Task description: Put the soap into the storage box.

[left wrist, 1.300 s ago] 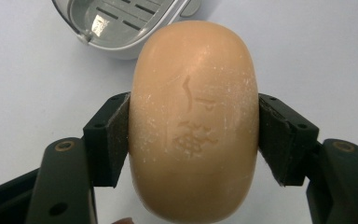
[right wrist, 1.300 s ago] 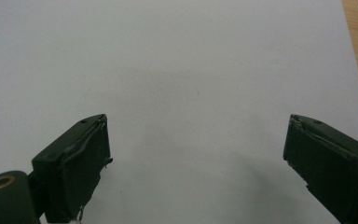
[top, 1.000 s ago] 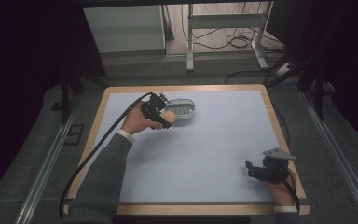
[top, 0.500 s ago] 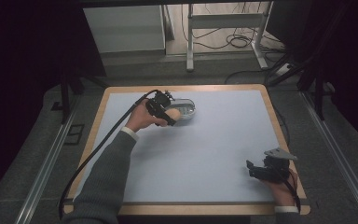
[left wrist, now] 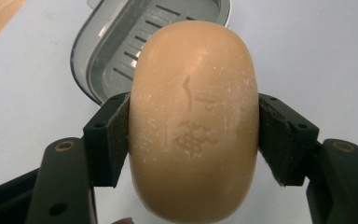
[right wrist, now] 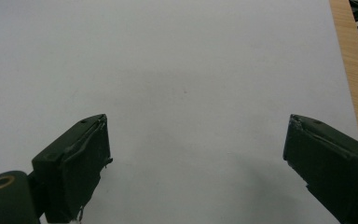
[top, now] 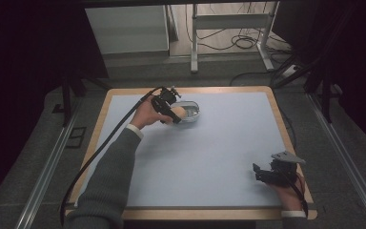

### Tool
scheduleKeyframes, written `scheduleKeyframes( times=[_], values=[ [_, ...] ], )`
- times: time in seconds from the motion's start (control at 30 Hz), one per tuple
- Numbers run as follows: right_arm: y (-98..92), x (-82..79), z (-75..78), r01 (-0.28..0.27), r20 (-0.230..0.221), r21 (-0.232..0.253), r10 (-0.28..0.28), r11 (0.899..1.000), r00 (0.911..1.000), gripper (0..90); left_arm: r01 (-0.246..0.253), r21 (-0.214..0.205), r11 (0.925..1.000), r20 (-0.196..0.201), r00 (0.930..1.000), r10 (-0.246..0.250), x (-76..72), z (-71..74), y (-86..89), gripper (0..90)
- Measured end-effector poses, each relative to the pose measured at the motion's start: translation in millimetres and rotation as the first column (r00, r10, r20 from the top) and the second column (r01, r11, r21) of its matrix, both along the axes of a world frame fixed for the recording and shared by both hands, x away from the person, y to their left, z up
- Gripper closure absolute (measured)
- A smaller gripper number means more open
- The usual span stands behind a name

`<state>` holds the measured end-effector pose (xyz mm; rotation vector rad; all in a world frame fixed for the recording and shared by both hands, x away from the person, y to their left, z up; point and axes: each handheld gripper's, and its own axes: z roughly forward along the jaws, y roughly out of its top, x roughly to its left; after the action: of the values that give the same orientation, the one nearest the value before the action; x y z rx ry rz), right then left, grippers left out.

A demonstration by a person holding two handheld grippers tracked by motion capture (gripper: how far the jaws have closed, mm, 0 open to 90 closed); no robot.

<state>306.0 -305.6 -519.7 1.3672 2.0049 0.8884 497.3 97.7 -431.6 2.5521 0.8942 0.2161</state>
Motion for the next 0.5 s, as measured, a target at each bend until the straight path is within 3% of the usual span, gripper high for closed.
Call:
scheduleKeyframes(
  times=[0.5],
  values=[
    [-0.3, 0.1, -0.2, -0.002, -0.001, 0.003, 0.002, 1.000, 1.0000, 7.1, 0.012, 0.011, 0.9999, -0.003, 0.9999, -0.012, 15.8, -4.8, -9.6, 32.6]
  ],
)
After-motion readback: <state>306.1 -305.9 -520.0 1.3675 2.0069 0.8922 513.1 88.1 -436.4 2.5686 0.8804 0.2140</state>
